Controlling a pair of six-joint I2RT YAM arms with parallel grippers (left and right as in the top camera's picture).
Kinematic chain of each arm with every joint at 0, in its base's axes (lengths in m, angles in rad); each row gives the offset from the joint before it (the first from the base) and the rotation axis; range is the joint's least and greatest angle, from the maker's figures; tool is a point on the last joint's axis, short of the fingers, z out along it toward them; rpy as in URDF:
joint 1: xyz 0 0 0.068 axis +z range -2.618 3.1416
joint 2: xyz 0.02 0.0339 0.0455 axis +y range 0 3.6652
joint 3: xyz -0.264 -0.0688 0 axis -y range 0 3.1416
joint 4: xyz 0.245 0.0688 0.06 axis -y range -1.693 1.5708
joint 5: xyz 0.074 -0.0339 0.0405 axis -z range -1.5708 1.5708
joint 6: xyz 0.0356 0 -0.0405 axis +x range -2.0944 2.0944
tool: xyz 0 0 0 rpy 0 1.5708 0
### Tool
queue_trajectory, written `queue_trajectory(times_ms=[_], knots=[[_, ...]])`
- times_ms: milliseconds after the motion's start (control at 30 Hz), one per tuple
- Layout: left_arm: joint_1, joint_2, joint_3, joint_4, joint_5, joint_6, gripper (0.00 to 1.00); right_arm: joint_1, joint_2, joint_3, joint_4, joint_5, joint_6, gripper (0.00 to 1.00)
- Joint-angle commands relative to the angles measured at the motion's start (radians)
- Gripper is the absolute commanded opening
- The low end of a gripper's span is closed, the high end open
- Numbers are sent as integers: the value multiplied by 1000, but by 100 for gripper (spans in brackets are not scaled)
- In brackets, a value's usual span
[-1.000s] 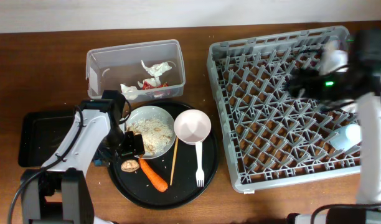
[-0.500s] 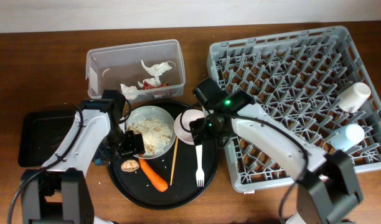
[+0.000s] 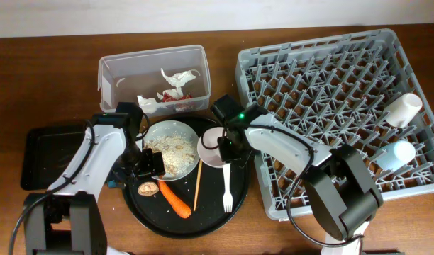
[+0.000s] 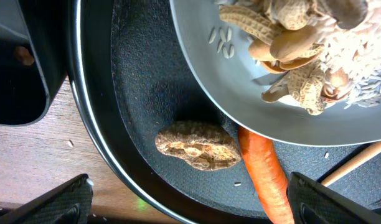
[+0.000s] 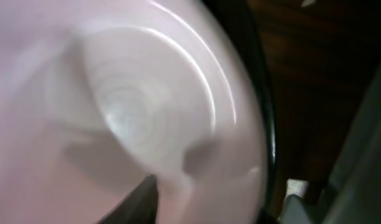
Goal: Sort waste into correct bins and load items into the dishwasher rack
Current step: 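Grasp the rim of the white bowl on the plate with the right gripper, then carry the white bowl to the rack's back right corner and release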
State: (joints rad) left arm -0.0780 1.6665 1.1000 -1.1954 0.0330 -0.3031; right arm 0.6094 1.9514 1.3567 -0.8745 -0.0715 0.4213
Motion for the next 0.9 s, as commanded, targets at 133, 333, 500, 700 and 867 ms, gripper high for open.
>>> queue_trajectory(times_ms=[133,333,500,700,867], knots=[[2,0,-4,-2,-3,5,99,-2,-124,200,-113,126,0,4],[2,0,-4,-2,-4,5,99,-3,-194,387,-309,436,-5,4],[2,0,-4,-2,-4,5,99,-122,-357,417,-409,945,9,4],[2,0,-4,-2,-3,5,99,-389,-388,416,-393,1312,111,4],[2,0,-4,-2,-4,5,99,-568,-369,416,-212,1227,111,4]])
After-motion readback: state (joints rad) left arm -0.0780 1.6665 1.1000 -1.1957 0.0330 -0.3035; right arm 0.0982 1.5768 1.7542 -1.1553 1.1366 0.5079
